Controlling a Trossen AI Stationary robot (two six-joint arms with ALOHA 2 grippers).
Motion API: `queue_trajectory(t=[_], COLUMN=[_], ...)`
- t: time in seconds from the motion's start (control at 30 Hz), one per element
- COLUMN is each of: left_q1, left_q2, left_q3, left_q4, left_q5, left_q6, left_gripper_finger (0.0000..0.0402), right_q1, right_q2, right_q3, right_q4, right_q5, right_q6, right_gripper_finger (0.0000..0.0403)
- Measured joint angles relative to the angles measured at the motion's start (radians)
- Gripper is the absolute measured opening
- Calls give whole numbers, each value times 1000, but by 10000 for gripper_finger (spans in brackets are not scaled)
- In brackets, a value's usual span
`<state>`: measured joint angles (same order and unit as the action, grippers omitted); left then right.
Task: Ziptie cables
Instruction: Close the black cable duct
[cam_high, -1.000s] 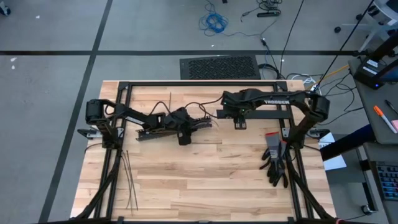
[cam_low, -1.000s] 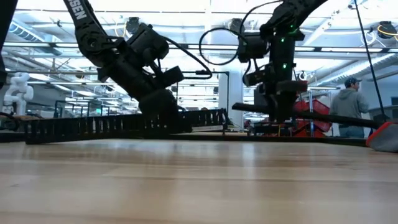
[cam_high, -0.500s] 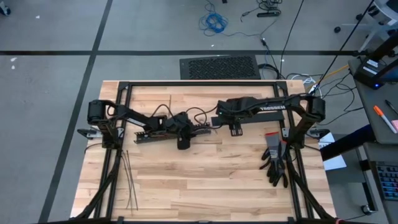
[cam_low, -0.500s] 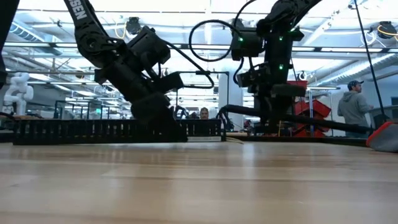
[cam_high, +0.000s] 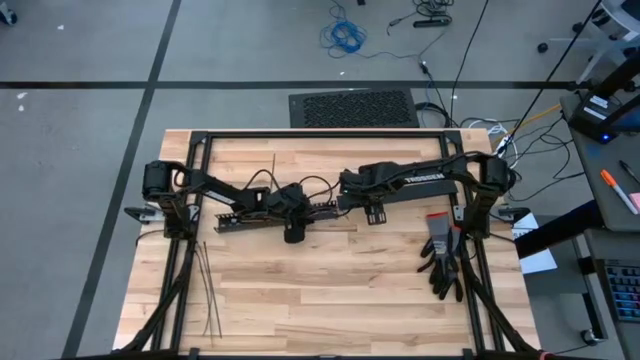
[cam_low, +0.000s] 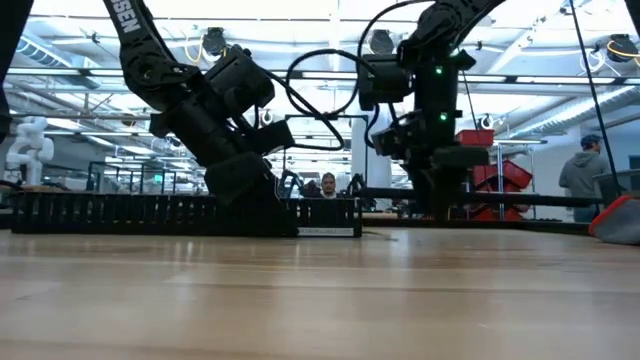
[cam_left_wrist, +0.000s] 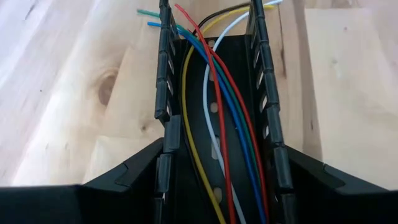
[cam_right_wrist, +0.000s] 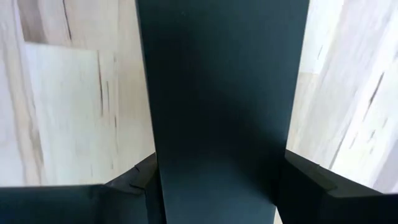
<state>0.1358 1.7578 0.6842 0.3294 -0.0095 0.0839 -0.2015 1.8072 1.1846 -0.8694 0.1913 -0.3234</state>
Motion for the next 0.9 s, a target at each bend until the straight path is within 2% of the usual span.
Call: queue_trajectory(t=[0.23,0.8,0.9], left_q1=[-1,-1,-1], left_q2=[33,41,41], left_q3=[3,1,1], left_q4=[24,42,42], left_q5=[-2,-3,-3], left_q6=[-24,-26,-26], left_gripper_finger=[251,251,251], right_q1=[15,19,27], right_q2=[26,27,27], right_q3=[74,78,78], right_q4=[-45,-55,-65], right_q5=[0,1,29], right_q6=[56,126,130], right_gripper_finger=[210,210,210])
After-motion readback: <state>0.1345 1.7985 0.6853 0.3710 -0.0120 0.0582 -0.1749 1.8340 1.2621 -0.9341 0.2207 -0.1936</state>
